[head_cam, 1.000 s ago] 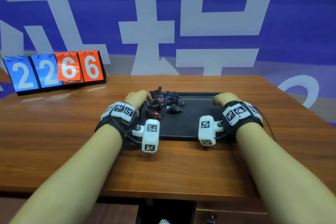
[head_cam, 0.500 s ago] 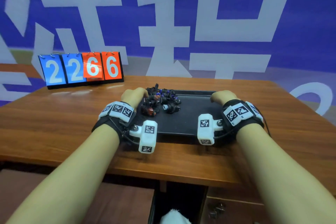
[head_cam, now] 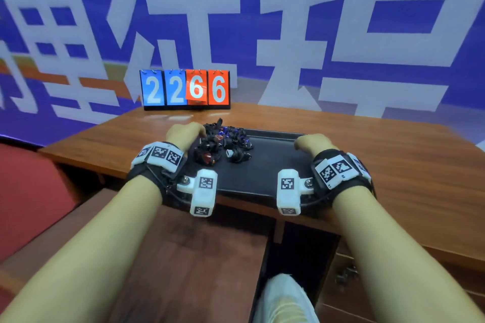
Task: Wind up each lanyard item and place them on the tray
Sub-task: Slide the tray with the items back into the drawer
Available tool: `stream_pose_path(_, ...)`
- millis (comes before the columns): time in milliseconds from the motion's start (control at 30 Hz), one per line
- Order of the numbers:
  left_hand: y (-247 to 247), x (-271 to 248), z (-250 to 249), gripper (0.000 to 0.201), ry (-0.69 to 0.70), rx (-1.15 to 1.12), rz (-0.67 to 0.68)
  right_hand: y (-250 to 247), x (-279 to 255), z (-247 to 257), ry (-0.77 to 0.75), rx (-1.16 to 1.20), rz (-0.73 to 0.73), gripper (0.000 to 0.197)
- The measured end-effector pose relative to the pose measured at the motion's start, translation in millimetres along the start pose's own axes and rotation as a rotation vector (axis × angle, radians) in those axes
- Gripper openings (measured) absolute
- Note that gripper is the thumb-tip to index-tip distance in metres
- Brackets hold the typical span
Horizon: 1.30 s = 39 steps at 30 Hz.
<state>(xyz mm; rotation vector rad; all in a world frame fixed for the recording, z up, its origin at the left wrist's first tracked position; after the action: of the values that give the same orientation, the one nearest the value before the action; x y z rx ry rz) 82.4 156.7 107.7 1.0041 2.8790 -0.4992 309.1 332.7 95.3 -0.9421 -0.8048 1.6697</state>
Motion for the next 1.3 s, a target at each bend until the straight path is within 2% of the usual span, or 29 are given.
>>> stream_pose_path(100,-31,-17,9,0.011,-0.009,-0.004,-0.036,16,-17,17,-0.041,-0.011,0.024,0.029)
stream_pose_path(267,-77,-36,26,0.010,-0.009,0.008,-0.103,40,-51,46,-0.108,-0.020,0.060,0.018)
stream_pose_path(367,-107,-47,40,0.011,-0.023,-0.004,-0.149,58,-69,63,-0.133,0.012,0.070,0.036)
stream_pose_path(467,-133,-59,53,0.013,-0.034,0.012,-0.197,74,-84,75,-0.063,0.106,0.055,0.067)
stream_pose_path(500,-142,-63,58,0.013,-0.035,0.022,-0.208,78,-93,79,-0.051,0.123,0.062,0.070)
stream_pose_path(533,-152,-69,63,0.012,-0.038,0.034,-0.223,82,-105,85,-0.066,0.123,0.075,0.065)
stream_pose_path(633,-176,-82,76,0.012,-0.066,0.048,-0.256,85,-132,101,-0.183,0.053,0.086,0.034)
stream_pose_path(700,-191,-91,83,0.013,-0.073,0.013,-0.283,92,-147,110,-0.243,0.023,0.114,0.024)
stream_pose_path(767,-206,-101,87,0.013,-0.073,-0.016,-0.320,101,-161,118,-0.284,-0.015,0.134,0.023)
stream_pose_path(833,-221,-109,90,0.005,-0.074,-0.017,-0.337,114,-174,124,-0.311,-0.039,0.160,0.022)
stream_pose_path(967,-248,-124,96,0.020,-0.096,-0.046,-0.351,140,-192,130,-0.341,-0.063,0.197,0.029)
stream_pose_path(1133,-266,-128,112,0.009,-0.116,-0.008,-0.368,156,-210,132,-0.347,-0.142,0.218,0.042)
stream_pose_path(1300,-275,-132,123,0.011,-0.126,-0.028,-0.358,161,-229,127,-0.407,0.005,0.287,0.042)
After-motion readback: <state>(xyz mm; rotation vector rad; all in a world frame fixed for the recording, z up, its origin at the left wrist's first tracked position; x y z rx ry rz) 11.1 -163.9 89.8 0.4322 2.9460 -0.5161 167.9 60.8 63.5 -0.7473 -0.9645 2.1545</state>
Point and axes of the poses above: each hand's wrist, its own x-axis towards the middle knuckle, its own y-axis out of the palm, z = x × y, the point moved 2 cm from there along x, towards the middle knuckle, and after that the axes turned 2 degrees about -y, right-handed, at the moved point
